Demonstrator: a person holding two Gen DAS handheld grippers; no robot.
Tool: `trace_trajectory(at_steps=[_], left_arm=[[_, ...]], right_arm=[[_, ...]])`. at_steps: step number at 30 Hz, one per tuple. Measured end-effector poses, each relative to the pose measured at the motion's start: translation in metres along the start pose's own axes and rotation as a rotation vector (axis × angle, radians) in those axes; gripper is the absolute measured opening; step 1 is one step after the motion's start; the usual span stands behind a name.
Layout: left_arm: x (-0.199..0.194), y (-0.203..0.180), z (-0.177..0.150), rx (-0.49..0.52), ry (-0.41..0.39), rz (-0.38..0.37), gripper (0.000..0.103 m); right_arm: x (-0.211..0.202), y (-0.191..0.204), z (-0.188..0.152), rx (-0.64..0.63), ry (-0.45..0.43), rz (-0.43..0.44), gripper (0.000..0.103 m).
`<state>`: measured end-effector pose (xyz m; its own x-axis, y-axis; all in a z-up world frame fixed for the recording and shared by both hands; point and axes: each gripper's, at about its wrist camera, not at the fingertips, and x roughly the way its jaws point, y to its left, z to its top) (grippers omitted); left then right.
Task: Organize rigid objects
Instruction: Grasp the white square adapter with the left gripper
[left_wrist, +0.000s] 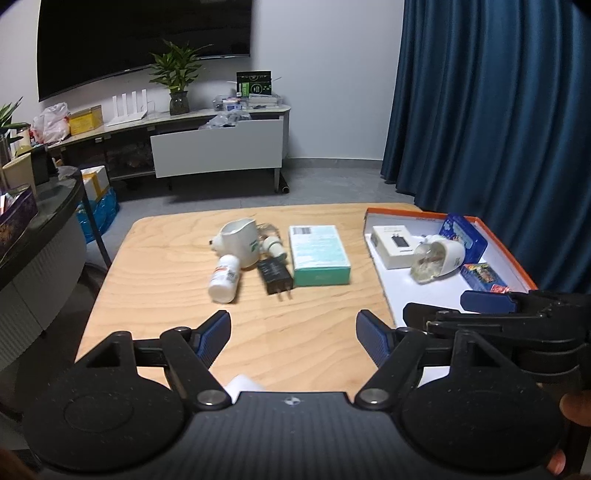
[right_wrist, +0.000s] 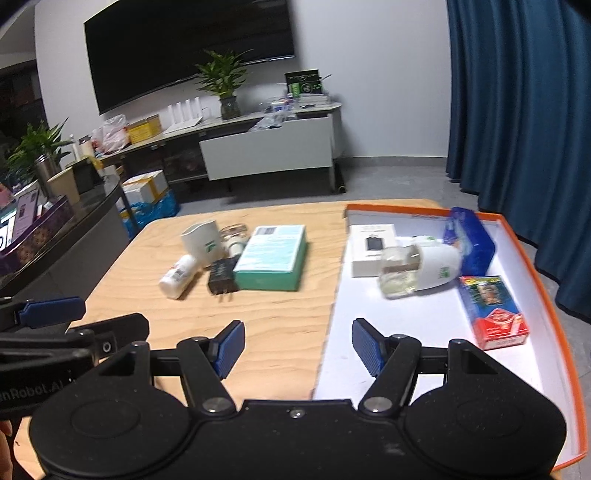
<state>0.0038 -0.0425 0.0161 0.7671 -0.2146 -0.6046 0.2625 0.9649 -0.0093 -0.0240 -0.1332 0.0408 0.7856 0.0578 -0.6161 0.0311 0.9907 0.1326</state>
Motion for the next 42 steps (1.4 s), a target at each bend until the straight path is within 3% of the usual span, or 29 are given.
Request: trace_trajectory(at_steps=[15, 28, 32, 34, 37, 42], left_arm=[[0.005, 0.031, -0.036, 0.062, 0.048, -0.014, 0.077], [0.035, 0.040, -0.060, 0.149, 0.107, -0.003, 0.078], [0.045, 0.044, -0.061, 0.138, 0.116, -0.024, 0.071], [0.048, 0.045, -0.061, 0.136, 0.122, -0.035, 0.063], [0.050, 0.046, -0.060, 0.111, 0.114, -0.065, 0.043], [0.052, 0.045, -0.054, 0.066, 0.113, -0.043, 0.043]], right_arm=[[0.013, 0.027, -0.018, -0.032, 0.059, 0.046, 0.078], [0.020, 0.028, -0.021, -0.030, 0.078, 0.052, 0.078], [0.024, 0.030, -0.021, -0.034, 0.085, 0.053, 0.078], [0.027, 0.030, -0.020, -0.036, 0.089, 0.053, 0.078], [0.031, 0.031, -0.018, -0.037, 0.095, 0.049, 0.078], [0.040, 0.034, -0.015, -0.046, 0.101, 0.051, 0.078]])
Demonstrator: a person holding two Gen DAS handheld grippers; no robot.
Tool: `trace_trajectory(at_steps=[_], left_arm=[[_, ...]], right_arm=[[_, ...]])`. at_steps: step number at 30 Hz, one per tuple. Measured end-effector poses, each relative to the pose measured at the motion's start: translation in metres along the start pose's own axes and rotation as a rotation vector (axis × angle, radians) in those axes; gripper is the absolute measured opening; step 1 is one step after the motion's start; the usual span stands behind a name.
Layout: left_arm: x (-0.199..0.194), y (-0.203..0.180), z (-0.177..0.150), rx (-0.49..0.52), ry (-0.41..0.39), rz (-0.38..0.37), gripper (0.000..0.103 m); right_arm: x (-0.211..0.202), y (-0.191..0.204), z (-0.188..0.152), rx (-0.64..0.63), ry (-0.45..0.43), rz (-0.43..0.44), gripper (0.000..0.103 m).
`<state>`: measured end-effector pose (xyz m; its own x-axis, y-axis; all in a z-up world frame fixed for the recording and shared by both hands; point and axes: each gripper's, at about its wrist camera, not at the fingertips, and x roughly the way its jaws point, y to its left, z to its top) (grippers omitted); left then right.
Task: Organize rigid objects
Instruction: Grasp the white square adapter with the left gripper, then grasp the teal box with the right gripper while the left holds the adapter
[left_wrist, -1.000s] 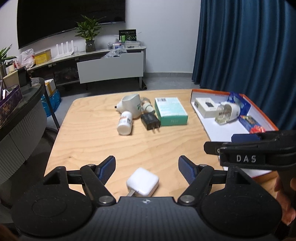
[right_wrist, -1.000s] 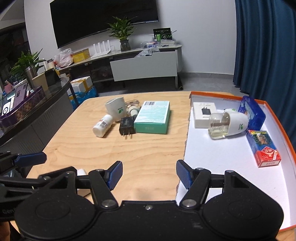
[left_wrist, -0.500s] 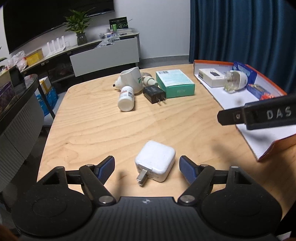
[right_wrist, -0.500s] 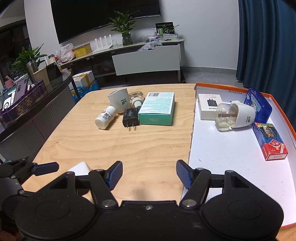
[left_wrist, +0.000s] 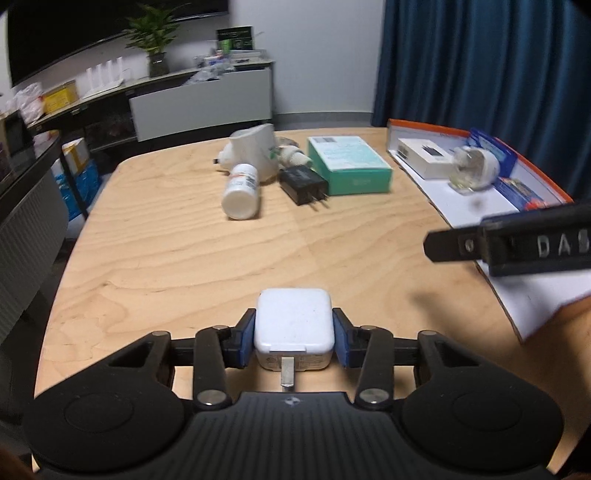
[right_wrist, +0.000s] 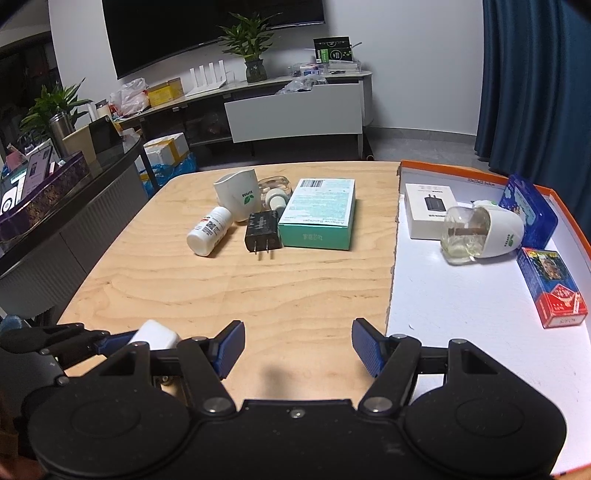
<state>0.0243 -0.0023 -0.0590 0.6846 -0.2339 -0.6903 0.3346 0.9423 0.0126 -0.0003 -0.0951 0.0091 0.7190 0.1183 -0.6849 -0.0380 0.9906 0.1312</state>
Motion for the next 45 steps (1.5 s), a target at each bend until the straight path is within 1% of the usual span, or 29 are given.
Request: trace_trajectory(at_steps=[10, 17, 22, 26, 31, 33, 35, 36, 41, 43, 45], left_arm=[[0.005, 0.012, 0.046, -0.087, -0.045, 0.061, 0.042], [0.015, 0.017, 0.066, -0.116, -0.052, 0.086, 0.042], [0.024, 0.025, 0.081, -0.149, -0.048, 0.093, 0.042], [0.032, 0.029, 0.091, -0.160, -0.052, 0.097, 0.042], [0.042, 0.035, 0.098, -0.172, -0.048, 0.092, 0.042], [0.044, 0.037, 0.099, -0.172, -0.048, 0.096, 0.042], [0.048, 0.039, 0.101, -0.178, -0.045, 0.098, 0.043], [0.050, 0.041, 0.102, -0.182, -0.043, 0.099, 0.042], [0.058, 0.046, 0.105, -0.193, -0.036, 0.102, 0.042], [0.061, 0.047, 0.106, -0.195, -0.034, 0.099, 0.042], [0.063, 0.048, 0.107, -0.194, -0.031, 0.101, 0.042]], right_arm=[[0.025, -0.001, 0.022, 0.000, 0.004, -0.009, 0.078], [0.044, -0.001, 0.042, 0.021, 0.001, -0.012, 0.078], [0.060, -0.001, 0.061, 0.031, -0.006, -0.035, 0.081], [0.077, -0.005, 0.081, 0.066, -0.004, -0.048, 0.082], [0.103, -0.009, 0.097, 0.086, 0.022, -0.071, 0.085], [0.113, -0.010, 0.102, 0.095, 0.027, -0.075, 0.087], [0.122, -0.009, 0.106, 0.080, 0.036, -0.077, 0.089], [0.127, -0.008, 0.108, 0.069, 0.039, -0.093, 0.090], [0.149, -0.012, 0.114, 0.076, 0.084, -0.132, 0.090], [0.156, -0.013, 0.113, 0.067, 0.092, -0.132, 0.090], [0.162, -0.012, 0.112, 0.054, 0.106, -0.133, 0.088]])
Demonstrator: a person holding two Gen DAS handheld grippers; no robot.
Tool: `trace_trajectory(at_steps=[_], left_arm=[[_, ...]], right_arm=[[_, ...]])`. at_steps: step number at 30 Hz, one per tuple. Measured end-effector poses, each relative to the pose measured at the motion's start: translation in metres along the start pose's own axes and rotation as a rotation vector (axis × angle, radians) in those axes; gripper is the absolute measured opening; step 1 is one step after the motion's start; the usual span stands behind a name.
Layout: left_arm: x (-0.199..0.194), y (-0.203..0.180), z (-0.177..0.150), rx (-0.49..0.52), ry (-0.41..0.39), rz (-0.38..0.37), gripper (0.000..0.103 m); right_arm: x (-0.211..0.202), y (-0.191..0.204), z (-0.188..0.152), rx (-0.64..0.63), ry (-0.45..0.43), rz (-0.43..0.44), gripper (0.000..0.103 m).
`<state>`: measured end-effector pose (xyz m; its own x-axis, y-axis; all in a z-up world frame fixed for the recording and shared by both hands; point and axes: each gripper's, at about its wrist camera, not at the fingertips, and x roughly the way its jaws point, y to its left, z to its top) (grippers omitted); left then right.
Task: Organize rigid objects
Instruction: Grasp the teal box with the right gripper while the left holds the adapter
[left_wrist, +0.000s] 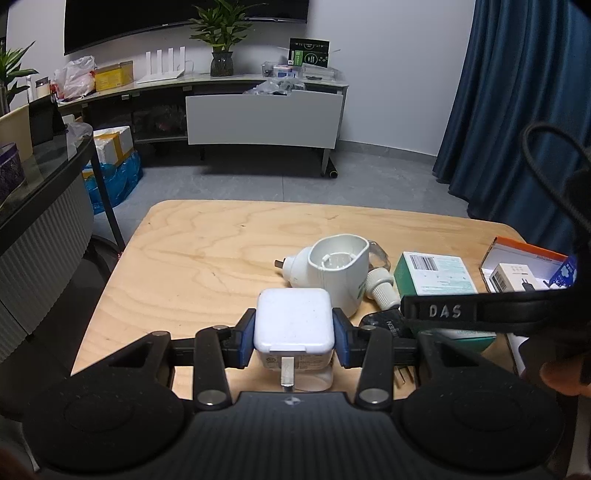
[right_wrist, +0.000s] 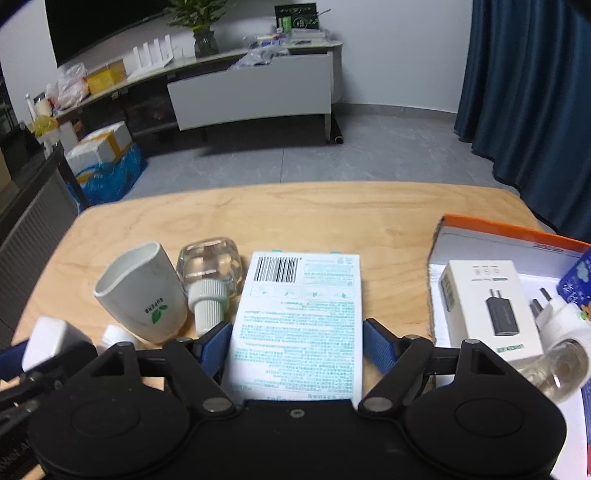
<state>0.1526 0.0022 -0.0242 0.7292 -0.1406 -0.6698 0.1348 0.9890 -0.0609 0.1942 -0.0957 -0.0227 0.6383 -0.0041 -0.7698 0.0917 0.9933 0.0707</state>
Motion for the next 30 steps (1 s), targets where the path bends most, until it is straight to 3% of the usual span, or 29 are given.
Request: trace_trajectory(at_steps=[6, 14, 30], left_arm=[[-0.005, 0.000, 0.002, -0.003, -0.007, 0.002, 0.042], [-0.030, -0.003, 0.001, -0.004, -0.030, 0.017, 0.042], [-0.091, -0.013, -0.027, -0.003, -0.047, 0.019, 0.042]], right_arm=[[-0.014, 0.003, -0.010, -0.024, -0.037, 0.001, 0.084], [-0.066, -0.001, -0.027, -0.012, -0.087, 0.038, 0.084], [-0.150, -0.003, -0.076, -0.016, -0.136, 0.051, 0.084]])
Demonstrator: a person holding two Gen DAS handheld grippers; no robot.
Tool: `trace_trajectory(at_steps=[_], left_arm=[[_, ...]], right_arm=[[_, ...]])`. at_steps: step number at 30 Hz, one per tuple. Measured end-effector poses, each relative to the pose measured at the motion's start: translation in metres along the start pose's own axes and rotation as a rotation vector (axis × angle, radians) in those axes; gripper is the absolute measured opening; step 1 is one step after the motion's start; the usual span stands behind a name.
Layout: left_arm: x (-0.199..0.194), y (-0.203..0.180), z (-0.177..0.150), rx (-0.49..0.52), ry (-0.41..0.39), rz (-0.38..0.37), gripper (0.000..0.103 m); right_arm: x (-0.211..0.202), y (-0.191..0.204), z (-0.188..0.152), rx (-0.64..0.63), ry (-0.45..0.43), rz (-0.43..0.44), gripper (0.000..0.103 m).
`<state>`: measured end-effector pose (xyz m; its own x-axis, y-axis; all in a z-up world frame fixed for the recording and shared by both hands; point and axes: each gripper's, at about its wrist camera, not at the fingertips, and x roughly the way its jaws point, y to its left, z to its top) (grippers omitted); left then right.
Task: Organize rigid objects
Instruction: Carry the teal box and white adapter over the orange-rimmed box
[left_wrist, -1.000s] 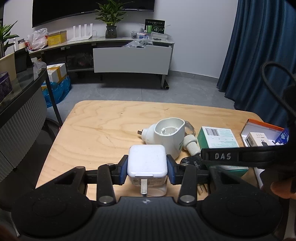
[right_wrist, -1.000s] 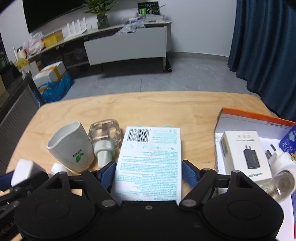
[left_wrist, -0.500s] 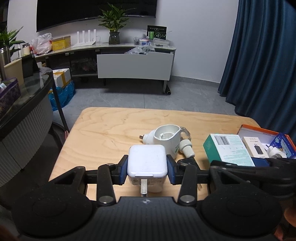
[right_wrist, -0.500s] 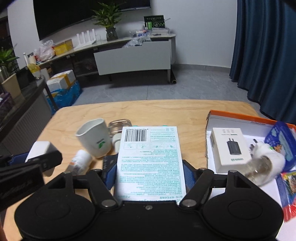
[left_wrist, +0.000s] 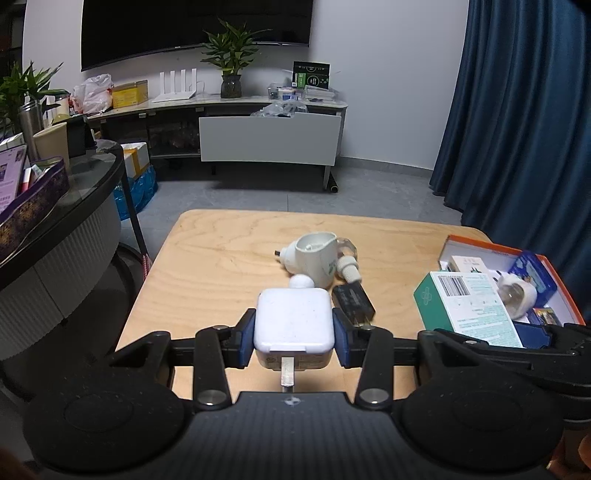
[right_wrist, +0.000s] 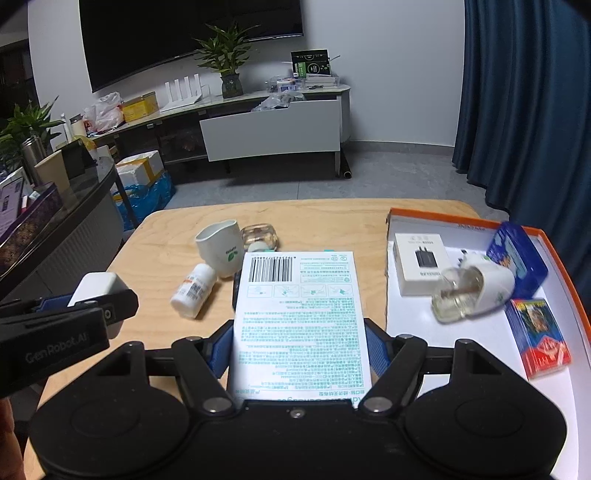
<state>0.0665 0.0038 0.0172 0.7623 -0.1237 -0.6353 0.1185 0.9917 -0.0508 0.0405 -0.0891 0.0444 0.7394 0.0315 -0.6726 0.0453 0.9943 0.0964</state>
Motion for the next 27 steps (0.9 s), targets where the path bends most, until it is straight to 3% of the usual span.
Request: trace_trajectory(at_steps=[27], left_arm=[[-0.039, -0.019, -0.024, 0.022, -0.025, -0.010, 0.042]], right_arm=[[-0.058, -0.014, -0.033, 0.020, -0.040, -0.006, 0.084]])
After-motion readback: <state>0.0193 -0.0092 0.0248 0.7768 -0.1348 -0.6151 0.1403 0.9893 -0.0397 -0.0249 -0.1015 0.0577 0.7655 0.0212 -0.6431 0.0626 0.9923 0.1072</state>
